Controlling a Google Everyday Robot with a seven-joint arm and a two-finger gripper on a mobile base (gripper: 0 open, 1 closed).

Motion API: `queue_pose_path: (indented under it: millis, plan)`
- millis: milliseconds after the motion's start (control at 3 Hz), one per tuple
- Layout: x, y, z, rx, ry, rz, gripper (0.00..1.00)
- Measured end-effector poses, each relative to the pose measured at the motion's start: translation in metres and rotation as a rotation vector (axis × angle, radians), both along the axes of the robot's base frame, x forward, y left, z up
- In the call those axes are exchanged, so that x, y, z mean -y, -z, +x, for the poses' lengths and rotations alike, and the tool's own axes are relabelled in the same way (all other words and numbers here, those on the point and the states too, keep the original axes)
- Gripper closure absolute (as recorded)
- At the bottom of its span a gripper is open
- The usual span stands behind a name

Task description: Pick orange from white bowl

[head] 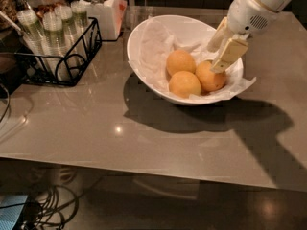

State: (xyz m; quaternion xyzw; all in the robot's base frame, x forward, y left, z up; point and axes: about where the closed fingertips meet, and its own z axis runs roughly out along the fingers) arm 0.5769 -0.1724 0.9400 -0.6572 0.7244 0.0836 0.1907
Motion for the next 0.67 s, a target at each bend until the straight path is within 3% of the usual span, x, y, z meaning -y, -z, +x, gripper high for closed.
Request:
queue_pose_path:
  millis: [333,667]
  plan:
    - [-0.009,0.017,0.006,-0.049,-0.03,0.015,0.28]
    - [-0.01,0.031,0.01,-0.085,-0.038,0.023,0.26]
